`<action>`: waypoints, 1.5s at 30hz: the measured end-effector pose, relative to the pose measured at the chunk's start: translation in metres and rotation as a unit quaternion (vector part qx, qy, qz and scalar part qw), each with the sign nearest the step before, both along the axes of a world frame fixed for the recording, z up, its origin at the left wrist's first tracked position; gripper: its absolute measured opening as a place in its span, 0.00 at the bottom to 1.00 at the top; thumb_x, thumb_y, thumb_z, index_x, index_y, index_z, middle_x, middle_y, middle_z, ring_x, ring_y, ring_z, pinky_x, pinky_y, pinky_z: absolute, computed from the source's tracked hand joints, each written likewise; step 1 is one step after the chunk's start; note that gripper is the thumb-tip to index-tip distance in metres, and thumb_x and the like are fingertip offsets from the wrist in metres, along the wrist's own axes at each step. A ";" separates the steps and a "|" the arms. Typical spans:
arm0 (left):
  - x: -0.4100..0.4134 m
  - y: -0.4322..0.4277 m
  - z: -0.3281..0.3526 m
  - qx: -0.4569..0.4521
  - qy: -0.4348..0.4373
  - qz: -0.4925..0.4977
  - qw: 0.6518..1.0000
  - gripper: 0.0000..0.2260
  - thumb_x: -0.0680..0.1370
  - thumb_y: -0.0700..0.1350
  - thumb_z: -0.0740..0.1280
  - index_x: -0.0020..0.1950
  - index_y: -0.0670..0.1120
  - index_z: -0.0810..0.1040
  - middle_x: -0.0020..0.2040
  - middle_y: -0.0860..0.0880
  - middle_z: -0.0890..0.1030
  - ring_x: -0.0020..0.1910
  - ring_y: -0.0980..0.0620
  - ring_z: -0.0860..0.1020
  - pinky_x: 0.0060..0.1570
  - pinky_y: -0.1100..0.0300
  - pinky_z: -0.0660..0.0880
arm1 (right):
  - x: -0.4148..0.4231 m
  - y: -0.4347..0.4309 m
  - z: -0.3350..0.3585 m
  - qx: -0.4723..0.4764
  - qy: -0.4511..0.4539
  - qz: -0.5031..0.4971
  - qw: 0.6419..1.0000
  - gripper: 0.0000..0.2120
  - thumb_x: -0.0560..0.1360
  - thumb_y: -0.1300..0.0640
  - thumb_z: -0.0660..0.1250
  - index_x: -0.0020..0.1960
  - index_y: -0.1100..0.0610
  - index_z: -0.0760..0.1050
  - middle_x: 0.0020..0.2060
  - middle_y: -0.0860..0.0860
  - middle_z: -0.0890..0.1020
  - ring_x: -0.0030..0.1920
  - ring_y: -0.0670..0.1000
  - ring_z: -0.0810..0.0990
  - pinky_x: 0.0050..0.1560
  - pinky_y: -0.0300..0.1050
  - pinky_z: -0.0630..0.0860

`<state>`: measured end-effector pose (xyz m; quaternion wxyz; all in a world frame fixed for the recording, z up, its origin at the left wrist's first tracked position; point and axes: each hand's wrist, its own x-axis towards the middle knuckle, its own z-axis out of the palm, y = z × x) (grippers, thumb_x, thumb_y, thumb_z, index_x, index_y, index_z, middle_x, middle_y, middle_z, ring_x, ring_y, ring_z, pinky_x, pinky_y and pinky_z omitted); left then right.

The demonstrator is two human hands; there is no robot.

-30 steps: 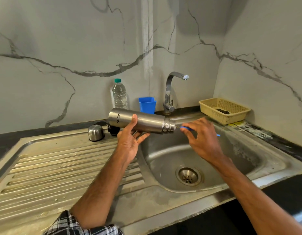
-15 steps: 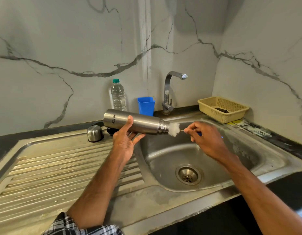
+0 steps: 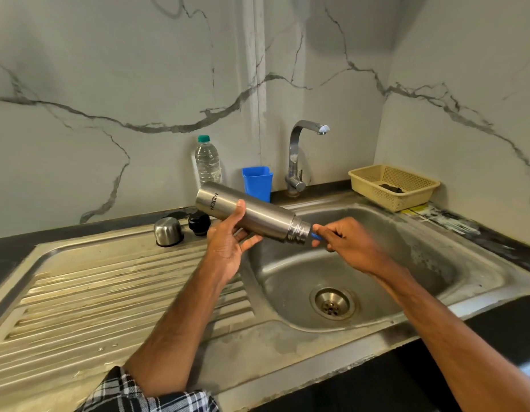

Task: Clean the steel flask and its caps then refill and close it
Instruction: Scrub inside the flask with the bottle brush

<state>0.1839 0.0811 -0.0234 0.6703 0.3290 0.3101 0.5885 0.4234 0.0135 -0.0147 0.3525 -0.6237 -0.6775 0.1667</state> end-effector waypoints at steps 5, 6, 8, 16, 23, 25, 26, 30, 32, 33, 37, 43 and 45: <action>-0.015 0.008 -0.002 -0.005 -0.019 0.026 0.999 0.31 0.69 0.48 0.76 0.69 0.42 0.73 0.61 0.39 0.83 0.59 0.42 0.83 0.48 0.46 0.84 | 0.025 -0.010 0.006 -0.035 0.081 -0.001 0.996 0.19 0.81 0.50 0.63 0.47 0.65 0.84 0.24 0.38 0.79 0.26 0.39 0.72 0.40 0.37 0.74; -0.017 0.008 -0.003 -0.008 -0.022 0.029 0.999 0.30 0.69 0.48 0.76 0.69 0.42 0.73 0.61 0.39 0.83 0.59 0.42 0.83 0.48 0.46 0.84 | 0.024 -0.010 0.006 -0.034 0.083 0.001 0.996 0.19 0.81 0.50 0.64 0.46 0.65 0.84 0.24 0.39 0.79 0.26 0.39 0.72 0.40 0.38 0.73; -0.016 0.008 -0.003 -0.011 -0.023 0.031 0.999 0.28 0.72 0.47 0.75 0.69 0.42 0.73 0.61 0.39 0.83 0.60 0.42 0.82 0.47 0.47 0.84 | 0.014 -0.008 0.005 -0.011 0.080 0.017 0.997 0.20 0.80 0.50 0.65 0.44 0.66 0.84 0.25 0.42 0.80 0.27 0.38 0.76 0.39 0.41 0.73; -0.020 0.009 -0.002 -0.015 -0.034 0.047 0.998 0.25 0.73 0.47 0.75 0.67 0.43 0.73 0.61 0.39 0.83 0.59 0.43 0.83 0.46 0.46 0.84 | 0.020 -0.007 0.004 0.066 0.010 -0.048 0.997 0.07 0.71 0.53 0.77 0.49 0.50 0.86 0.42 0.41 0.87 0.45 0.38 0.83 0.53 0.41 0.80; -0.004 0.001 0.001 -0.015 -0.027 0.039 0.999 0.33 0.68 0.48 0.77 0.70 0.41 0.72 0.62 0.38 0.82 0.60 0.41 0.82 0.45 0.47 0.84 | 0.000 -0.013 0.002 0.160 -0.065 -0.064 0.983 0.13 0.68 0.56 0.80 0.52 0.52 0.86 0.37 0.40 0.79 0.39 0.39 0.77 0.36 0.29 0.70; -0.011 0.006 0.001 -0.016 -0.039 0.046 0.998 0.30 0.70 0.47 0.76 0.69 0.41 0.72 0.61 0.38 0.82 0.59 0.41 0.82 0.47 0.45 0.84 | 0.014 -0.013 0.004 0.157 -0.050 -0.075 0.984 0.12 0.67 0.57 0.80 0.49 0.52 0.86 0.37 0.39 0.81 0.41 0.32 0.78 0.38 0.25 0.71; -0.012 0.006 0.000 -0.017 -0.040 0.046 0.998 0.28 0.72 0.46 0.76 0.69 0.41 0.72 0.61 0.38 0.82 0.59 0.41 0.82 0.47 0.45 0.84 | 0.019 -0.014 0.005 0.149 -0.041 -0.081 0.985 0.11 0.66 0.57 0.81 0.48 0.52 0.86 0.38 0.40 0.83 0.41 0.31 0.78 0.38 0.25 0.72; 0.002 0.000 -0.001 -0.022 -0.015 0.024 0.999 0.26 0.74 0.45 0.75 0.69 0.41 0.72 0.61 0.38 0.82 0.60 0.41 0.82 0.44 0.47 0.85 | 0.006 -0.008 -0.001 0.140 -0.072 -0.084 0.984 0.10 0.66 0.57 0.81 0.44 0.48 0.84 0.38 0.40 0.81 0.41 0.37 0.79 0.38 0.31 0.75; 0.009 -0.003 0.000 -0.014 -0.011 0.013 1.000 0.29 0.71 0.46 0.76 0.69 0.41 0.72 0.61 0.39 0.82 0.60 0.40 0.82 0.45 0.46 0.84 | 0.001 -0.007 -0.005 0.150 -0.094 -0.084 0.981 0.10 0.66 0.56 0.81 0.43 0.48 0.83 0.41 0.42 0.81 0.42 0.41 0.79 0.43 0.40 0.80; 0.008 -0.003 0.001 -0.010 -0.013 0.014 1.000 0.29 0.71 0.46 0.76 0.69 0.41 0.72 0.61 0.39 0.83 0.60 0.41 0.82 0.45 0.46 0.84 | 0.004 -0.007 -0.004 0.153 -0.094 -0.088 0.980 0.10 0.66 0.56 0.81 0.43 0.48 0.82 0.41 0.42 0.81 0.42 0.41 0.79 0.43 0.44 0.82; 0.001 0.001 -0.001 -0.017 -0.031 0.030 0.999 0.25 0.75 0.44 0.74 0.70 0.41 0.71 0.61 0.38 0.82 0.59 0.41 0.82 0.44 0.46 0.84 | 0.024 -0.010 0.000 0.173 -0.065 -0.130 0.974 0.09 0.67 0.59 0.80 0.42 0.51 0.82 0.38 0.42 0.82 0.39 0.40 0.80 0.42 0.43 0.82; 0.010 -0.004 0.002 -0.011 -0.016 0.013 1.000 0.23 0.75 0.44 0.74 0.68 0.42 0.73 0.61 0.38 0.82 0.60 0.41 0.82 0.42 0.48 0.84 | 0.007 -0.009 -0.002 0.238 -0.136 -0.127 0.953 0.10 0.66 0.62 0.80 0.40 0.53 0.81 0.39 0.43 0.76 0.45 0.45 0.72 0.40 0.36 0.66; 0.005 -0.001 0.002 -0.020 -0.031 0.028 0.999 0.24 0.75 0.44 0.74 0.68 0.41 0.72 0.61 0.38 0.82 0.59 0.40 0.82 0.42 0.47 0.84 | 0.026 -0.008 -0.001 0.252 -0.116 -0.168 0.946 0.10 0.66 0.61 0.80 0.41 0.53 0.81 0.39 0.43 0.78 0.46 0.45 0.72 0.41 0.36 0.65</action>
